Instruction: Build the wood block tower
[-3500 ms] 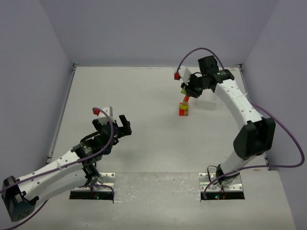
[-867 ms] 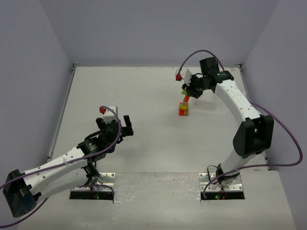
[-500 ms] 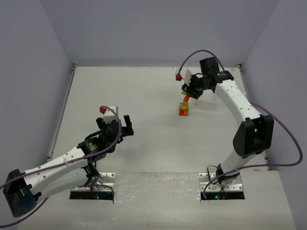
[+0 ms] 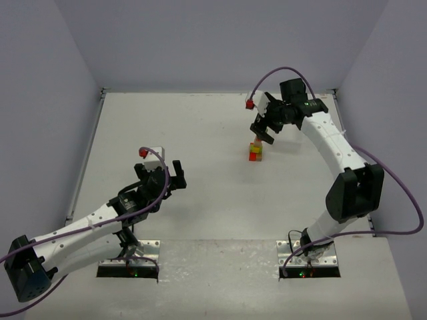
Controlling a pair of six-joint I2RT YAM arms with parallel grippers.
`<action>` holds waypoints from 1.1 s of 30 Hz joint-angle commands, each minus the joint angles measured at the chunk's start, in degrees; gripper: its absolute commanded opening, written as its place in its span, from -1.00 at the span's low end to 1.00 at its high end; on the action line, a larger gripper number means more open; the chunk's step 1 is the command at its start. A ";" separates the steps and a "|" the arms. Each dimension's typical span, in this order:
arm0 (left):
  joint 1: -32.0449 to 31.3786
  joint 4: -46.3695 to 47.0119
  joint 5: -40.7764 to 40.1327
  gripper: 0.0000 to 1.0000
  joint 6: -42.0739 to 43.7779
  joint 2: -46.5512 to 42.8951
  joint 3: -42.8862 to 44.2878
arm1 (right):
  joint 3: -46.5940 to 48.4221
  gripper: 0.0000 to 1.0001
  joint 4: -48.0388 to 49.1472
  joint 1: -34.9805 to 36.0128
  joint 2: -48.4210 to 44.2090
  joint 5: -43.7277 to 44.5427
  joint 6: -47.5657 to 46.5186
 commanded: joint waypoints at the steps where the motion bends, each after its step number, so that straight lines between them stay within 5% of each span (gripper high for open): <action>1: -0.11 2.41 1.16 1.00 0.08 -1.74 0.95 | 1.29 0.97 2.73 -0.31 -6.72 -0.42 2.68; 7: -0.11 5.31 5.22 1.00 -0.15 -2.19 0.00 | -1.18 0.97 6.41 -0.23 -13.03 -0.96 12.54; 16: -0.11 10.21 9.22 1.00 -1.11 -0.60 0.49 | -12.69 0.97 11.71 -0.23 -22.76 34.33 57.44; 23: -0.11 7.56 9.56 1.00 -4.10 -1.11 -1.03 | -30.82 0.97 4.91 -0.25 -36.91 45.06 73.13; 28: -0.11 5.00 8.49 1.00 -5.90 -3.18 -1.64 | -47.75 0.97 4.36 -0.23 -50.95 44.15 79.64; 33: -0.11 2.65 6.66 1.00 -7.36 -5.51 -2.30 | -53.85 0.97 4.67 -0.23 -59.58 44.02 82.36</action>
